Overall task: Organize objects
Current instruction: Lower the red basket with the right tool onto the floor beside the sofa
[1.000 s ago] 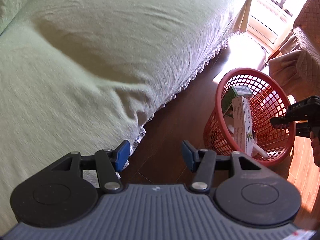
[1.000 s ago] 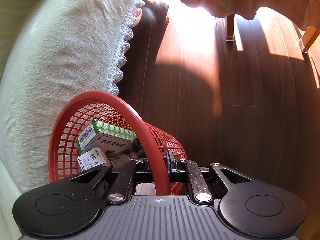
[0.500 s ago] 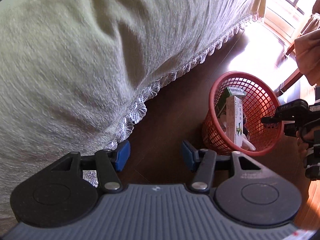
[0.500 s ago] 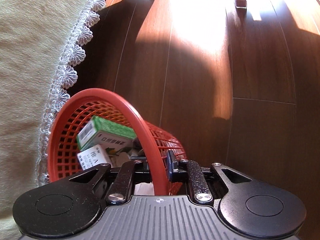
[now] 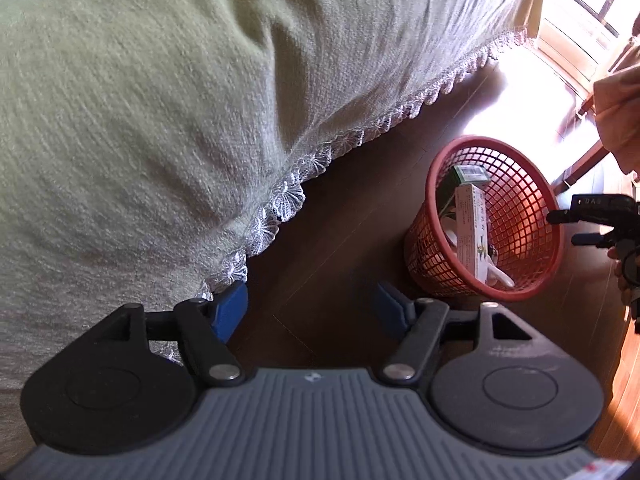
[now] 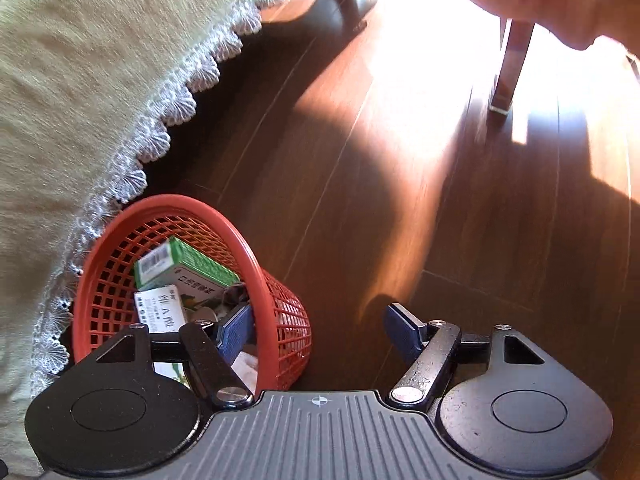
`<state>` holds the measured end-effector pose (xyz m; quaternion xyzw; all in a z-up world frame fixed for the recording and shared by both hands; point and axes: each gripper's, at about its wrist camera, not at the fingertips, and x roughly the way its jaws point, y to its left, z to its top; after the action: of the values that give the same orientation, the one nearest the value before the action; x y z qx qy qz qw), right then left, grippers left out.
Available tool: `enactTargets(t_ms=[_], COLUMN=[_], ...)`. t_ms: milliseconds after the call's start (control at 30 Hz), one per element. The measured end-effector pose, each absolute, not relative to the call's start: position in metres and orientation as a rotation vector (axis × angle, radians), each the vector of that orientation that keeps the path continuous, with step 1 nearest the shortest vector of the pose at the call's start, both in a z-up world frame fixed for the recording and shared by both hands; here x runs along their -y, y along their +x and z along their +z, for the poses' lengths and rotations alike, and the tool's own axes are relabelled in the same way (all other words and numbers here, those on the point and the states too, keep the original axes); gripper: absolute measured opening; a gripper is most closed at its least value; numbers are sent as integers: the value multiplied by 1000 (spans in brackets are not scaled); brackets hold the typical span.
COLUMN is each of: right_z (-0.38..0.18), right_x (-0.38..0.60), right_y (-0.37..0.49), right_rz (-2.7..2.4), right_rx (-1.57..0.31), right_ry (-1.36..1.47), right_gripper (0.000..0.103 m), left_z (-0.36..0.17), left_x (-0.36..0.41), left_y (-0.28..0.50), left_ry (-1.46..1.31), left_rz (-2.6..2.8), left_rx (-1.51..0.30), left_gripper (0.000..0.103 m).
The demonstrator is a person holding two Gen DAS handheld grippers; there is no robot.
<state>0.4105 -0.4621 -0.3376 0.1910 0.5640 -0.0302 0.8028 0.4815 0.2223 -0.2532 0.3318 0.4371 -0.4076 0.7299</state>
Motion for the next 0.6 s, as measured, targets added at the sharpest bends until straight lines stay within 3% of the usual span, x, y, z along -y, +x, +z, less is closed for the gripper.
enactTargets(t_ms=[200,367,600], right_z=[-254,-214,-210], right_x=[448,416,357], right_y=[361,328,287], right_rz=[-20,-155,-21], right_rx=[-999,-1022,-1070], right_ry=[485,487,539], right_gripper=[70,70,70], left_z=[-246,-240,-246], left_x=[-238,-243,-253], left_y=[467,469,469], left_ry=[757,670,622], left_rz=[-978,-983,-964], left_rx=[-946,-943,-980], left_gripper=[75,78,78])
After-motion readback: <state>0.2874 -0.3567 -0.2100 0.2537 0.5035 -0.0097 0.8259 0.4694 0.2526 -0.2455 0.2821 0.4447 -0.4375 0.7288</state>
